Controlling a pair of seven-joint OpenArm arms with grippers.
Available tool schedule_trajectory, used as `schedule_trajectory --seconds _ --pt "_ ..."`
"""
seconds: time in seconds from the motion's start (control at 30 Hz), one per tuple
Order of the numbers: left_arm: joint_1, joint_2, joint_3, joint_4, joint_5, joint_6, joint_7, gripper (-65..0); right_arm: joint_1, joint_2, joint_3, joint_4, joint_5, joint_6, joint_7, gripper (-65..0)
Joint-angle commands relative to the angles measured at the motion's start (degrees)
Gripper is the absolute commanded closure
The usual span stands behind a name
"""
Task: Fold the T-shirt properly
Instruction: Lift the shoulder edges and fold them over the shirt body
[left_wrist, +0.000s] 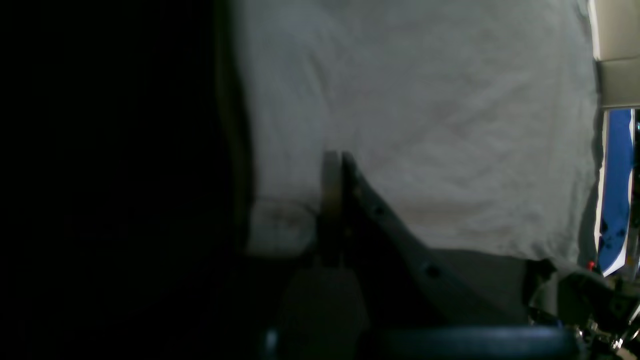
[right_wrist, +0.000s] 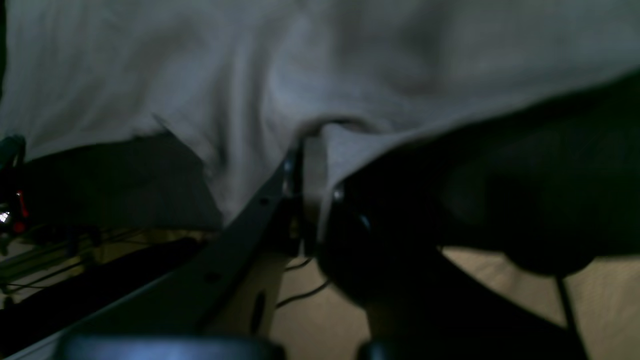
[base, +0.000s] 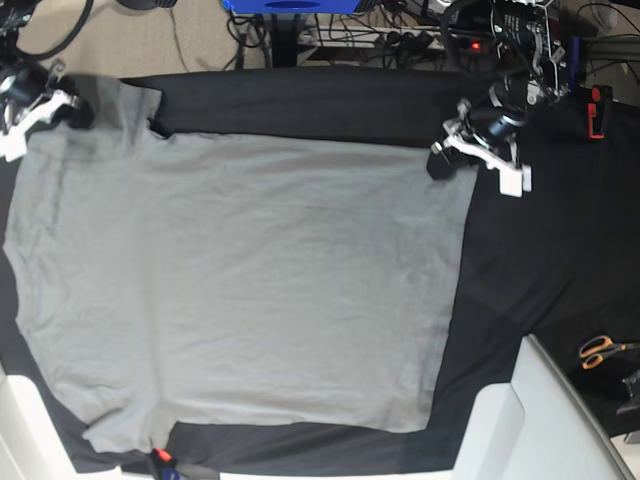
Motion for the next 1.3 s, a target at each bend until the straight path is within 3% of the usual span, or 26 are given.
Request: schedule_trajectory --seconds 0.0,0.17,0.3,0.5,0.73,1.0,1.17,1.27 --pt "-0.1 -0.4 -0.2 1.8 -1.1 -0.1 -0.8 0.0 0.0 0.9 0.4 1.4 0.7 0.4 0.4 -0.5" --pt "-2.1 -0.4 -0.3 3.0 -1.1 -0.1 2.0 0.0 2.1 1.6 -0.1 1.4 0.7 0.4 0.3 -0.5" --pt "-4.0 -0.3 -0.3 2.4 -1.1 -0.1 3.3 0.0 6.1 3.1 0.3 1.0 0.7 0.4 -3.1 -0.5" --pt "-7.1 -0.2 0.5 2.7 -1.1 5.7 3.3 0.0 12.3 5.8 0.0 -1.2 0.7 0.4 -5.3 -0.5" --pt "-13.0 -0.3 3.3 -0.5 -0.9 5.9 6.8 0.0 19.2 9.2 -0.3 -8.5 0.6 0.4 -5.1 -0.5" --pt "-19.0 -0.3 5.9 -6.9 -0.7 6.0 6.7 0.0 26.6 12.0 -0.3 -17.2 0.5 0.4 -4.8 -0.5" --pt "-22.4 -0.3 6.0 -9.5 -0.6 6.0 6.7 0.0 29.0 13.6 -7.3 -18.6 0.6 0.4 0.0 -0.5" --pt "-24.6 -0.4 6.0 -12.0 -0.6 8.1 6.7 0.0 31.4 14.5 -10.5 -23.2 0.6 0.4 2.8 -0.5"
